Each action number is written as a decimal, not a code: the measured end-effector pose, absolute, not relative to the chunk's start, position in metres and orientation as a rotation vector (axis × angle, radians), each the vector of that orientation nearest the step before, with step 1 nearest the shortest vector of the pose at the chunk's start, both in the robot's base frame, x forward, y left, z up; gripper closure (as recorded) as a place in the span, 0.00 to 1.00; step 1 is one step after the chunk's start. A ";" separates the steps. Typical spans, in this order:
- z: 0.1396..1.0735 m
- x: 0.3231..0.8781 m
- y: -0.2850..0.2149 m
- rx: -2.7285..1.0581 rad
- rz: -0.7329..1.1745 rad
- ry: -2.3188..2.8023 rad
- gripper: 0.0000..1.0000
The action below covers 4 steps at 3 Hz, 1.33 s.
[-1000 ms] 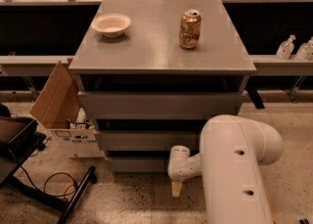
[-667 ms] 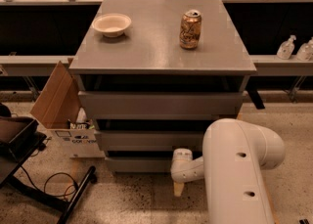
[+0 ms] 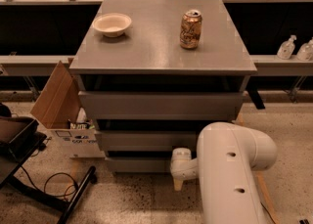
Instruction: Open bottom drawer
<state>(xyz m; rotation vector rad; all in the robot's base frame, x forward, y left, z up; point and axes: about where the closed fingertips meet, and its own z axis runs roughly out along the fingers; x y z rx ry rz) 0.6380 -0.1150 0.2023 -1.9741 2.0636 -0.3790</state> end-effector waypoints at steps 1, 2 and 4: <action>0.180 0.654 -0.116 -2.001 -0.389 2.057 0.00; 0.165 0.666 -0.114 -2.042 -0.389 2.071 0.15; 0.191 0.644 -0.112 -2.040 -0.346 2.180 0.61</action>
Offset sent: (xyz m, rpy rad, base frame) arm 0.0485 0.0038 -0.0553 -0.0619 0.1233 -0.0170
